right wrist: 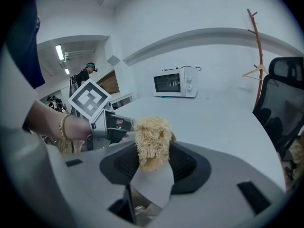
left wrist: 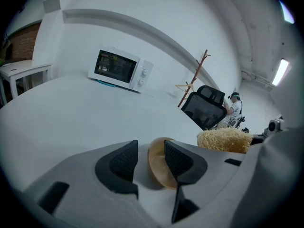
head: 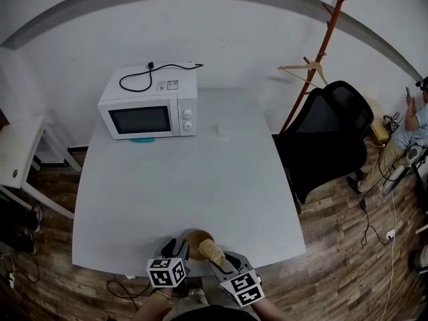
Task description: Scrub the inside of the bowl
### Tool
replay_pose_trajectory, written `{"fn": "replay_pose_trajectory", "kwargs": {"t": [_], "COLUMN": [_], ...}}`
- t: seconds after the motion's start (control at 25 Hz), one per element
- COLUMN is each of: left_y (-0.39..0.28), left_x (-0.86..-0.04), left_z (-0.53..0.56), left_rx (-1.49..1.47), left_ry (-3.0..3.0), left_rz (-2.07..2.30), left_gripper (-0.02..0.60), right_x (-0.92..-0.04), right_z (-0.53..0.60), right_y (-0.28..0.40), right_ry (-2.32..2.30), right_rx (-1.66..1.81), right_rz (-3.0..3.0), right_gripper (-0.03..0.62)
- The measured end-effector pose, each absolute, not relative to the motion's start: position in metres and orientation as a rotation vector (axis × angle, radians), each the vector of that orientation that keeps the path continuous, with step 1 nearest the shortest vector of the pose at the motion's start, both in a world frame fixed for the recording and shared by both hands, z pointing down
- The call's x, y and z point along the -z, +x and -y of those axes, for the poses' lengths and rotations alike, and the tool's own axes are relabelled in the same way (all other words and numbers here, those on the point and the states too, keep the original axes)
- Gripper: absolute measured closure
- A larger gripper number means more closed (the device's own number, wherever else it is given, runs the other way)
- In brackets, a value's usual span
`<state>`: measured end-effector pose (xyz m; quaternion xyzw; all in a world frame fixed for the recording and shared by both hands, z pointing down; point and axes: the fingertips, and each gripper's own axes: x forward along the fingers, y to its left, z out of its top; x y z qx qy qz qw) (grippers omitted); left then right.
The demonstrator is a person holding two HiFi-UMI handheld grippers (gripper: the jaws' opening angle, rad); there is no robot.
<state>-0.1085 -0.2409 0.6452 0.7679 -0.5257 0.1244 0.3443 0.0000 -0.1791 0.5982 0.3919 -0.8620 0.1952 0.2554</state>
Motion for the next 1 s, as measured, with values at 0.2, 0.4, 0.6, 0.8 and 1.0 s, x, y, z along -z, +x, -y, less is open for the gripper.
{"fn": "replay_pose_trajectory", "kwargs": {"t": [0.2, 0.4, 0.6, 0.8, 1.0], "left_y": [-0.111, -0.114, -0.116, -0.121, -0.125], "left_x": [-0.623, -0.608, -0.596, -0.591, -0.586], "left_z": [0.229, 0.214, 0.199, 0.182, 0.163], "left_rx": [-0.26, -0.227, -0.208, -0.199, -0.204], "left_ry": [2.031, 2.054, 2.09, 2.108, 2.127], "left_rz": [1.382, 1.389, 1.386, 1.379, 1.365], "left_gripper": [0.422, 0.497, 0.534, 0.551, 0.563], "right_x": [-0.588, -0.579, -0.573, -0.566, -0.559], "right_z": [0.177, 0.171, 0.16, 0.15, 0.138], "right_y": [-0.001, -0.006, -0.012, -0.016, -0.023], "right_ry": [1.104, 1.128, 1.159, 1.184, 1.202], "right_rx": [-0.495, -0.461, -0.47, -0.481, -0.494], "right_rz": [2.353, 2.375, 2.396, 2.425, 2.46], "right_gripper": [0.418, 0.418, 0.418, 0.418, 0.418]}}
